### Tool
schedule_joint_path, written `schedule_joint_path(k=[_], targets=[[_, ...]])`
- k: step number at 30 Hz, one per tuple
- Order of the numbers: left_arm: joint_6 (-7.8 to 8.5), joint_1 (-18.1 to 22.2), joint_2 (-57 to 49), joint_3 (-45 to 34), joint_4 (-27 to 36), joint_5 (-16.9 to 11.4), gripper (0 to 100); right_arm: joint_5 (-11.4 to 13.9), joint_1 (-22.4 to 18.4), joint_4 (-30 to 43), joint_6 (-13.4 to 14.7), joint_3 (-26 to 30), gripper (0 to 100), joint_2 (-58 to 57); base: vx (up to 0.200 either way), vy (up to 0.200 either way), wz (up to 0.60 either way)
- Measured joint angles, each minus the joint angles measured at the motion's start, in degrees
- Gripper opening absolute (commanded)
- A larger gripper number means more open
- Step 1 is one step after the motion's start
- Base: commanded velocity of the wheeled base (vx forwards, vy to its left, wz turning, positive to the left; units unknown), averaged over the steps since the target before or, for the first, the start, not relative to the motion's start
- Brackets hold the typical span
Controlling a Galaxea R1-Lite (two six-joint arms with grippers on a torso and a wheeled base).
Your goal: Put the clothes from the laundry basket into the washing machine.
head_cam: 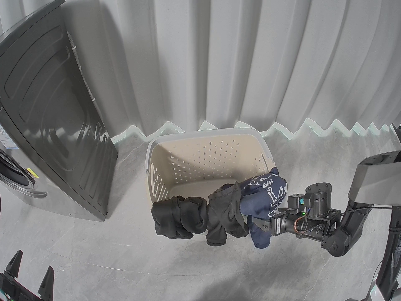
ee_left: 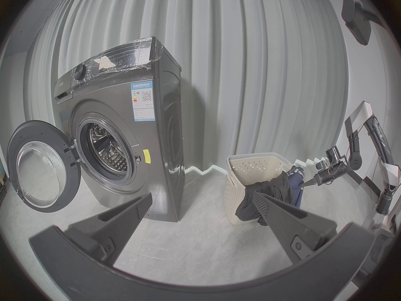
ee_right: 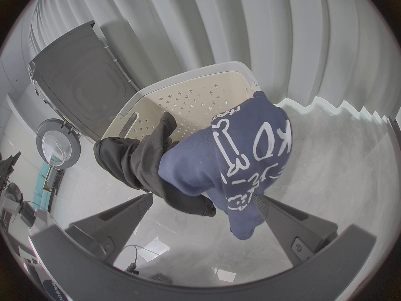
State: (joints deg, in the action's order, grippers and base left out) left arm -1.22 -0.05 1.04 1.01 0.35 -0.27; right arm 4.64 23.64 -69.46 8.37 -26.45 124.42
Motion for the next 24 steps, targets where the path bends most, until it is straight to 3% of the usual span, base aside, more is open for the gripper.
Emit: schedule_joint_path(k=[1, 15, 24], targets=[[0.02, 0.0, 0.0, 0.0, 0.0, 0.0, 100, -0.2, 0.1, -0.3, 0.3, -0.7, 0, 0.6, 0.000, 0.000, 0.00], [-0.06, 0.0, 0.0, 0.0, 0.0, 0.0, 100, -0.1, 0.3, -3.9, 0.7, -1.7, 0, 1.8, 0.000, 0.000, 0.00], [-0.09, 0.0, 0.0, 0.0, 0.0, 0.0, 100, 0.0, 0.5, -3.2, 1.0, 4.1, 0, -6.6, 0.000, 0.000, 0.00]])
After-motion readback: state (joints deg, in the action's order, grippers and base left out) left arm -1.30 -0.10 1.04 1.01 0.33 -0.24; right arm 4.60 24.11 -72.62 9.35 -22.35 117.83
